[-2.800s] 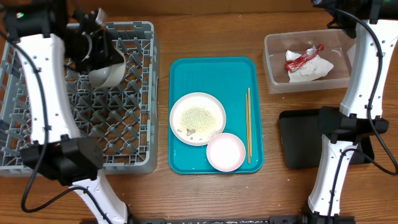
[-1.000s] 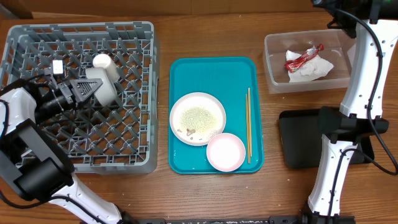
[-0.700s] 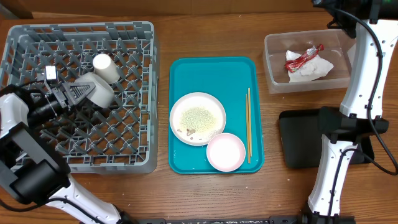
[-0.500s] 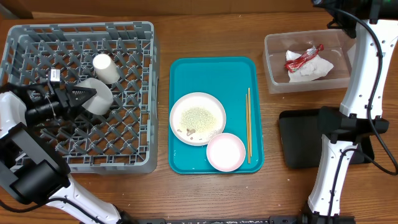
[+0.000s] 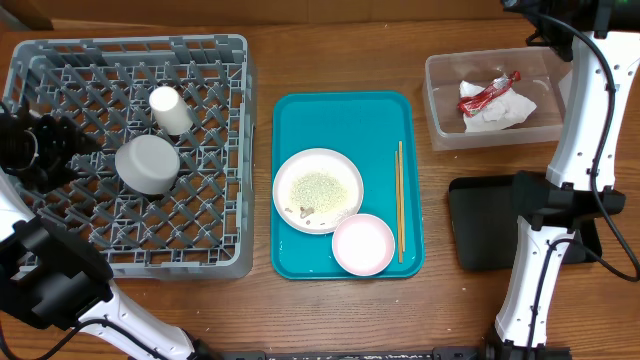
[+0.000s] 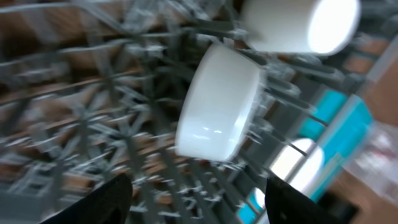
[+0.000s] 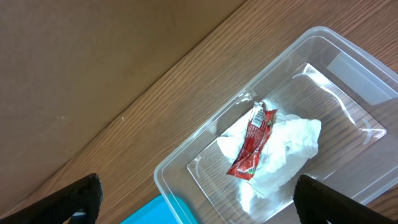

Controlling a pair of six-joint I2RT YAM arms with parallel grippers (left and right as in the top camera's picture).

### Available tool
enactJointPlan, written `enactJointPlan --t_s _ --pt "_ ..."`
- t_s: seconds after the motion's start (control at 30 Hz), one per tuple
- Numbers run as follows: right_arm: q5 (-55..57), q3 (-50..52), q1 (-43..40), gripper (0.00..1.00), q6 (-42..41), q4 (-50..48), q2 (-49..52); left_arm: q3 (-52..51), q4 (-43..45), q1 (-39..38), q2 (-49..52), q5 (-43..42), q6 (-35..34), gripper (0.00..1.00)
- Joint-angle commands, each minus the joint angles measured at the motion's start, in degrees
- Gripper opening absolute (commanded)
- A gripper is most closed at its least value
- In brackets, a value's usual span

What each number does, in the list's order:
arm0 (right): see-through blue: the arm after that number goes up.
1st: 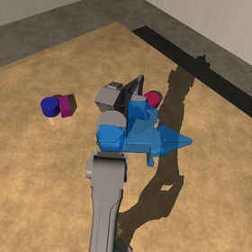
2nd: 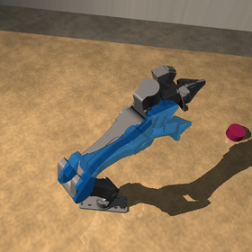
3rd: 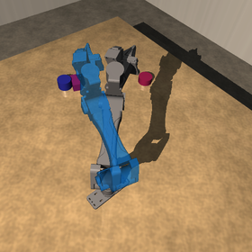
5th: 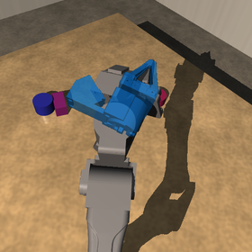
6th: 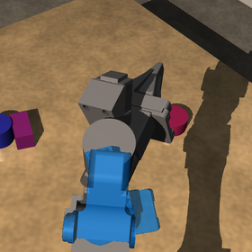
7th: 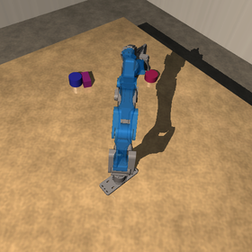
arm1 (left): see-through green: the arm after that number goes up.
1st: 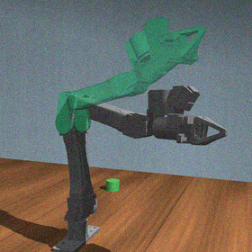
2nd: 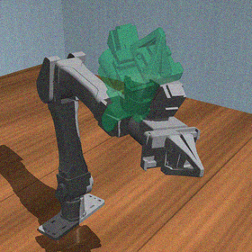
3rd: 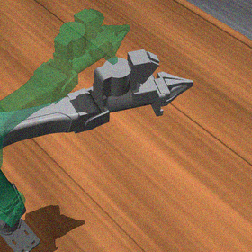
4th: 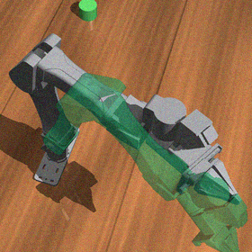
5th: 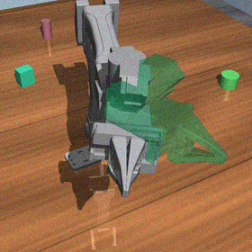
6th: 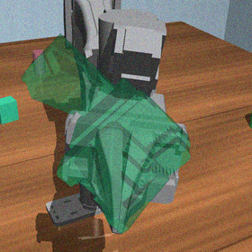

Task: Sort waste into correct bins and load items into the dishwasher
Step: 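Lower the white bowl upside down into the rack and release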

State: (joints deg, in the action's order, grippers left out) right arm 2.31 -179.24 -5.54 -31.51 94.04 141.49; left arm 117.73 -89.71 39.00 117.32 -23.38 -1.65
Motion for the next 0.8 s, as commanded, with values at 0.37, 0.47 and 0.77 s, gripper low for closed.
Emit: enactJointPlan --t_s 0.37,0.47,0.77 --pt "0.0 -0.7 -0.2 1.00 -0.3 -0.3 -1.2 -0.2 0.8 -12.0 -0.3 8.3 -1.7 0.08" --pt "0.0 -0.7 -0.2 1.00 -0.3 -0.3 -1.2 -2.9 4.4 -17.2 -0.3 9.6 -2.0 0.04" --pt "0.0 -0.7 -0.2 1.00 -0.3 -0.3 -1.2 -9.9 8.3 -23.7 -0.3 32.7 -15.8 0.04"
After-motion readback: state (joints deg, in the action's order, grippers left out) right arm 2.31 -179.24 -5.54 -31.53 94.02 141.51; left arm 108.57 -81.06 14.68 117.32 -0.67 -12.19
